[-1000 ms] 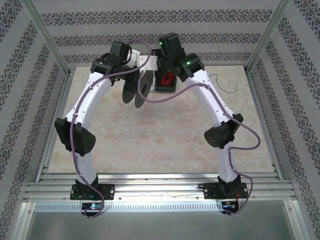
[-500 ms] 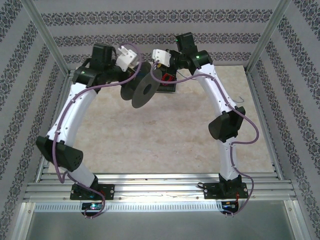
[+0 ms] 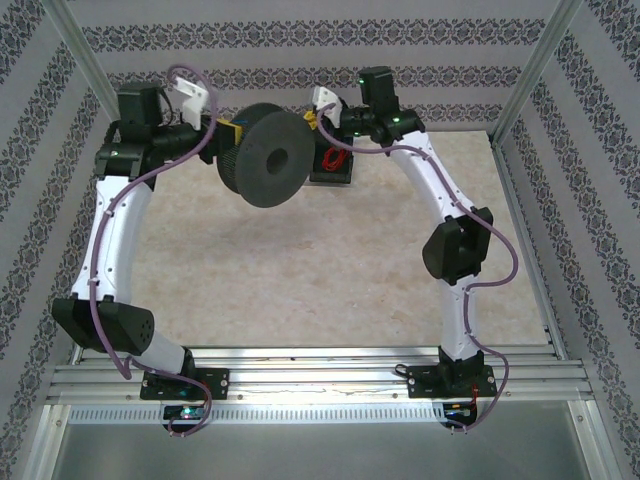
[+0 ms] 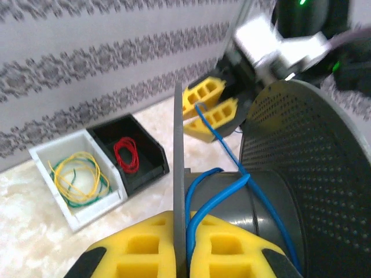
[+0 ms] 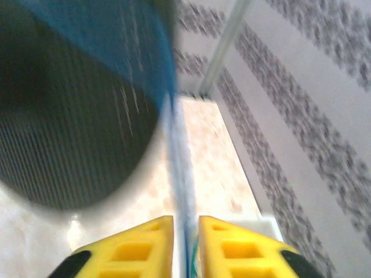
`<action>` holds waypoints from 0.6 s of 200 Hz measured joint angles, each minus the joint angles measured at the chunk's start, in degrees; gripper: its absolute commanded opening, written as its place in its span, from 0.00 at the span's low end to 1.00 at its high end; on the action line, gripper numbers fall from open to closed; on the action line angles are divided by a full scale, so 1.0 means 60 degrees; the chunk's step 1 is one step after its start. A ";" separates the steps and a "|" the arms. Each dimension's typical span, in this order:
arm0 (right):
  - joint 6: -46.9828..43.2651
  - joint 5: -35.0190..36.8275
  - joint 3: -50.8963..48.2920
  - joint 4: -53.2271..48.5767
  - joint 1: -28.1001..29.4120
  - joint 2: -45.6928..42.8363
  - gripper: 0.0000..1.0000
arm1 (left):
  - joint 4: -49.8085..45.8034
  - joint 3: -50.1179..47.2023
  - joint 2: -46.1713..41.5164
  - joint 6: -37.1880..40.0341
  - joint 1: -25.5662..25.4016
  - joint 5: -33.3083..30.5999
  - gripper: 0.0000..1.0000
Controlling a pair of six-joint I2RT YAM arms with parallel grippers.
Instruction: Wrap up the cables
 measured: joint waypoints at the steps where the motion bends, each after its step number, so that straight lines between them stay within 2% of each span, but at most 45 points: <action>1: -0.0015 0.0000 -0.0015 0.0015 -0.0029 0.0007 0.31 | 0.0047 0.0000 -0.0029 -0.0033 0.0036 0.0007 0.00; 32: 0.0466 0.0022 -0.0871 0.0284 -0.1067 0.0229 0.34 | 0.0707 0.0215 -0.0474 -0.0561 0.0448 0.0160 0.00; 67: 0.0783 -0.0062 -0.1628 0.0907 -0.1162 0.0229 0.31 | 0.0885 0.0404 -0.0499 -0.0852 0.0470 0.0426 0.00; 84: 0.0936 -0.0157 -0.1985 0.1242 -0.1049 0.0226 0.23 | 0.0892 0.0408 -0.0492 -0.0998 0.0568 0.0484 0.00; 100: 0.1078 -0.0248 -0.2371 0.1599 -0.1038 0.0219 0.00 | 0.0976 0.0408 -0.0484 -0.1209 0.0688 0.0550 0.00; 120: 0.1260 -0.0379 -0.2754 0.1880 -0.1053 0.0149 0.00 | 0.1264 0.0401 -0.0448 -0.1716 0.0856 0.0608 0.00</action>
